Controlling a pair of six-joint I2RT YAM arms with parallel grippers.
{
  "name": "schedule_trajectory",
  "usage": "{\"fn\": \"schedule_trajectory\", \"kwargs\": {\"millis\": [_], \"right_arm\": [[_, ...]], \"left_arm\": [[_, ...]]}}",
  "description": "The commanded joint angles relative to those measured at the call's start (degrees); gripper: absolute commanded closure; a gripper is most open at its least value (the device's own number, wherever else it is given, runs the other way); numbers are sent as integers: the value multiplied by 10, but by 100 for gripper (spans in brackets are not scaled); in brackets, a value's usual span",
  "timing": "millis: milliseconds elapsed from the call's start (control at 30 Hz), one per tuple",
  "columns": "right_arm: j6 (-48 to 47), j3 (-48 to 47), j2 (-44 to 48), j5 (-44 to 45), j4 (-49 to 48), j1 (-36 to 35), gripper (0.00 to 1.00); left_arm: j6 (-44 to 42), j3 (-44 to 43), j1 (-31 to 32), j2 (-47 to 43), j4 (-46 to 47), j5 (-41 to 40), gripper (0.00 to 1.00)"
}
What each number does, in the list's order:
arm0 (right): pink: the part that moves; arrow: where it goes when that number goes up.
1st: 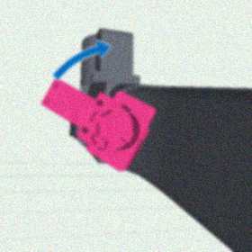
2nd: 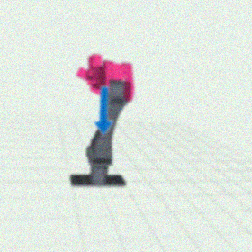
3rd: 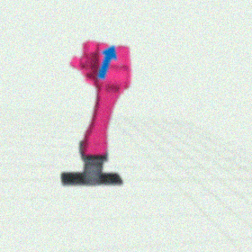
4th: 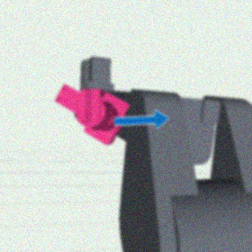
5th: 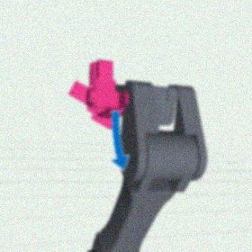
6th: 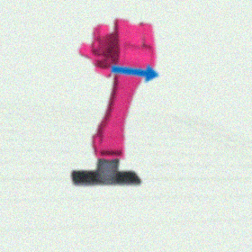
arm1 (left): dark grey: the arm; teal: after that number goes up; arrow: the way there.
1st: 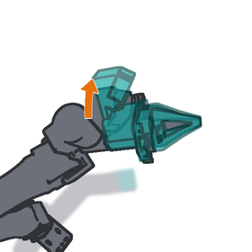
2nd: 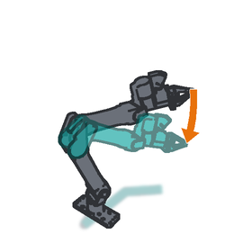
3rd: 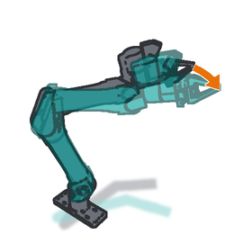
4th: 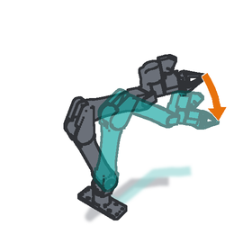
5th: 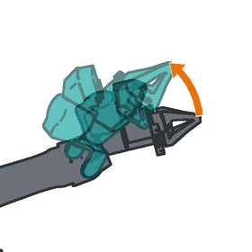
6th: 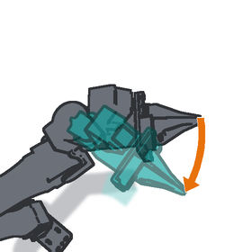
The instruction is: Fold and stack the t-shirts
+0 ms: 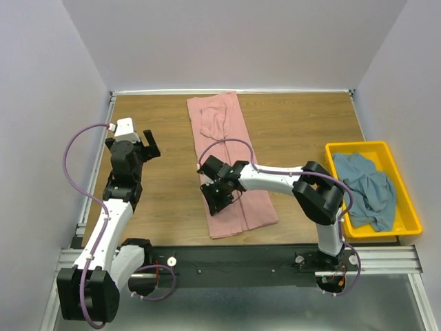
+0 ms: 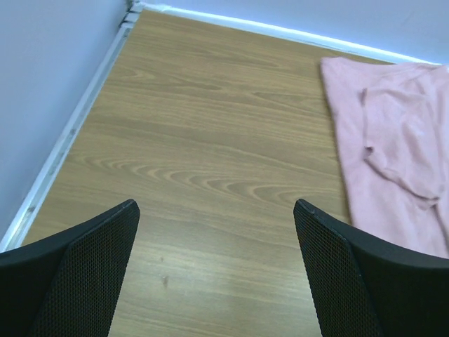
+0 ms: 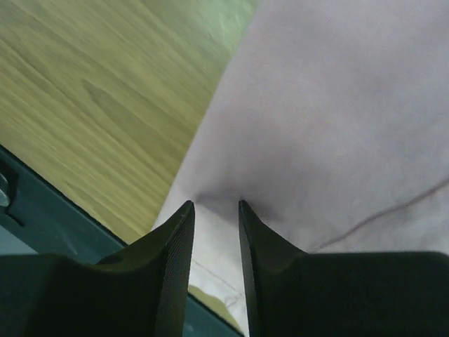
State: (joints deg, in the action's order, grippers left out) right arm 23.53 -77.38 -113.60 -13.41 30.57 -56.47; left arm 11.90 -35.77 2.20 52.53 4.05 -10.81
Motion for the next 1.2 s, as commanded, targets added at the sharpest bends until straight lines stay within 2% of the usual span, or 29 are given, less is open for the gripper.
{"fn": "schedule_trajectory", "kwargs": {"millis": [0,67,200,333,600,833,967,1100,1167], "right_arm": [[41,-15,35,71,75,-4,60],[59,-1,71,166,110,3,59],[88,67,123,225,131,36,59],[119,169,190,236,132,48,59],[194,270,232,191,72,47,59],[202,235,193,119,56,0,59],[187,199,185,95,65,-27,58],[203,193,244,212,140,-21,58],[214,211,286,219,158,-1,58]], "left_arm": [[8,3,46,-22,29,2,2],[8,6,90,-27,27,-5,2],[32,6,132,-35,19,-10,2],[44,5,169,-37,6,-9,2],[70,-16,195,7,-24,46,2],[145,-58,207,63,-145,121,5],[212,-44,255,53,-185,128,5],[274,-32,310,50,-229,142,5],[297,-26,342,49,-260,138,5]]}}
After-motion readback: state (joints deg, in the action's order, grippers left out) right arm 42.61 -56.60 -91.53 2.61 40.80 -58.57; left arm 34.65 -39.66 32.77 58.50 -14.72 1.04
